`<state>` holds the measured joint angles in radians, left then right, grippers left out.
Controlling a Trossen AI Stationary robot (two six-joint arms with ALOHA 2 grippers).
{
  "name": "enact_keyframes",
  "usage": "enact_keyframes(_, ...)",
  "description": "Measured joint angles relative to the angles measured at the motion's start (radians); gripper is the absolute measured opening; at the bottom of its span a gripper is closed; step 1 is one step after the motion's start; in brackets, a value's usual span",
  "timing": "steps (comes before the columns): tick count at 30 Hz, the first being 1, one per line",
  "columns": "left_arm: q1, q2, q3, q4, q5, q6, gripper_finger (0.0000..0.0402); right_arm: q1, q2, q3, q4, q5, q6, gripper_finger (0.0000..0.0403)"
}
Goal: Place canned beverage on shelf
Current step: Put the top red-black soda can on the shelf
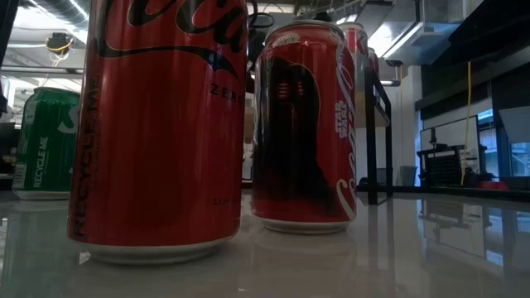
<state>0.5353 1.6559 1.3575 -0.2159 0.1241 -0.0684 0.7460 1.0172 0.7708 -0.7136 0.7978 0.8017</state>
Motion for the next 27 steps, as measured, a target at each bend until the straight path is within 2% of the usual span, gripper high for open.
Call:
enact_keyframes(10, -0.002, 0.000, 0.000, 0.002, -0.028, -0.083, 0.0337, 0.000, 0.000, 0.000, 0.000, 0.003, 0.000, 0.0381)
enact_keyframes(27, -0.002, 0.000, 0.000, 0.003, -0.027, -0.079, 0.0337, 0.000, 0.000, 0.000, 0.000, 0.002, 0.000, 0.0381)
